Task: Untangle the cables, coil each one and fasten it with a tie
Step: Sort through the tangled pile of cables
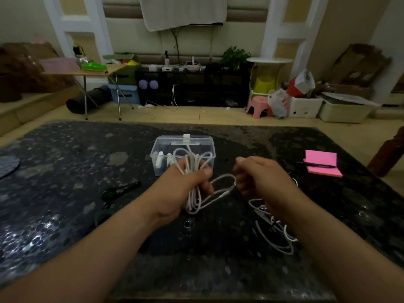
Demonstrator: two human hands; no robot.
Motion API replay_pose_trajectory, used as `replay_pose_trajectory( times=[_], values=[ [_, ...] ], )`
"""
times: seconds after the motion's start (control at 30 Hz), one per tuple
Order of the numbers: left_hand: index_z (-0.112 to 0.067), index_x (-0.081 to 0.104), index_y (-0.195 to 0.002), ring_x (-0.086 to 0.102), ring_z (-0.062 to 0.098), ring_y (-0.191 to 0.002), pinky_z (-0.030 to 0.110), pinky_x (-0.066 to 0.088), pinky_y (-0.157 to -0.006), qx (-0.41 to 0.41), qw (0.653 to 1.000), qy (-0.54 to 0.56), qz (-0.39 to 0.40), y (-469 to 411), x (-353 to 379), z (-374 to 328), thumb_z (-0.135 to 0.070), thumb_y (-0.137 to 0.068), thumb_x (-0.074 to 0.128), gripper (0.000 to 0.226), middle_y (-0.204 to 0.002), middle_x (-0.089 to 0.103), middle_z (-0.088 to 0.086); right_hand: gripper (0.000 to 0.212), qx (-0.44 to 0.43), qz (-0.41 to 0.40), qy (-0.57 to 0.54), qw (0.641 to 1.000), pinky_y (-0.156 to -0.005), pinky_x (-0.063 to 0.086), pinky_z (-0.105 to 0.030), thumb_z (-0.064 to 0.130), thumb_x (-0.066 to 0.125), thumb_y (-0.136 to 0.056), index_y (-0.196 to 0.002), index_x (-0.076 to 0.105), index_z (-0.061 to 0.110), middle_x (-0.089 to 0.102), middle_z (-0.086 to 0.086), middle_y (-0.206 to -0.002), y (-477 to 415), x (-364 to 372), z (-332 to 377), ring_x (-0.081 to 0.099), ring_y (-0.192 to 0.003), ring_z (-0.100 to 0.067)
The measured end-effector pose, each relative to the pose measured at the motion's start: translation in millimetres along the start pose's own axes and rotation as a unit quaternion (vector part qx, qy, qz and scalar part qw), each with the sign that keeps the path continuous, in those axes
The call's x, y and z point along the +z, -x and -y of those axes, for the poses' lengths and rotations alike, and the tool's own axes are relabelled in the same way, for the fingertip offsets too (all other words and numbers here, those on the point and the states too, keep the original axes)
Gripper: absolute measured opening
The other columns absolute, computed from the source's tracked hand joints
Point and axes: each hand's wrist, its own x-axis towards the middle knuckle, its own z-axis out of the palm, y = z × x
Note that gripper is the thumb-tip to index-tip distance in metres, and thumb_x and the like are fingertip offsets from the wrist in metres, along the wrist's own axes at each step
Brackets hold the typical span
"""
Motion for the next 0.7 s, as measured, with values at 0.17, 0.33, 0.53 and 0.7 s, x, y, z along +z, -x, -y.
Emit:
replay_pose_trajectory(
  times=[0.17, 0.33, 0.53, 0.7],
  values=[
    [-0.018, 0.053, -0.075, 0.044, 0.015, -0.056, 0.032, 0.053, -0.068, 0.022, 0.981, 0.190, 0.021, -2.9, -4.2, -8.8, -0.017, -0.100, 0.059, 0.026, -0.063, 0.036, 0.002, 0.059, 0.160, 0.035, 0.044, 0.985, -0.071, 0.058, -0.037, 0.063, 0.051, -0.103, -0.100, 0.074, 0.008, 0.079, -0.012, -0.089, 2.0, 11.3, -20.4, 0.076, -0.082, -0.027],
    [-0.020, 0.055, -0.076, 0.043, 0.011, -0.054, 0.027, 0.049, -0.064, 0.002, 0.971, 0.235, 0.041, -5.7, -8.0, -4.3, -0.020, -0.103, 0.063, 0.028, -0.062, 0.036, -0.002, 0.046, 0.182, 0.151, -0.190, 0.953, -0.079, 0.057, -0.037, 0.050, 0.052, -0.105, -0.126, 0.070, 0.013, 0.079, -0.011, -0.113, 9.8, 44.0, -23.3, 0.075, -0.099, -0.025],
    [-0.012, 0.060, -0.081, 0.045, 0.014, -0.052, 0.027, 0.047, -0.055, -0.015, 0.993, 0.118, 0.010, -5.4, -0.9, 4.7, -0.020, -0.096, 0.071, 0.020, -0.061, 0.042, 0.005, 0.028, 0.096, 0.163, -0.194, 0.963, -0.066, 0.052, -0.027, 0.018, 0.059, -0.103, -0.125, 0.072, 0.009, 0.077, -0.013, -0.104, 8.6, 41.7, -16.3, 0.066, -0.075, -0.016],
    [-0.006, 0.062, -0.107, 0.046, 0.017, -0.053, 0.026, 0.047, -0.052, -0.032, 0.997, 0.066, 0.011, -4.6, 8.5, 7.0, -0.017, -0.088, 0.078, 0.027, -0.064, 0.046, 0.012, 0.026, 0.075, 0.143, -0.163, 0.973, -0.062, 0.047, -0.029, 0.025, 0.062, -0.104, -0.117, 0.074, 0.006, 0.077, -0.016, -0.098, 9.1, 39.2, -23.0, 0.063, -0.070, -0.018]
  ],
)
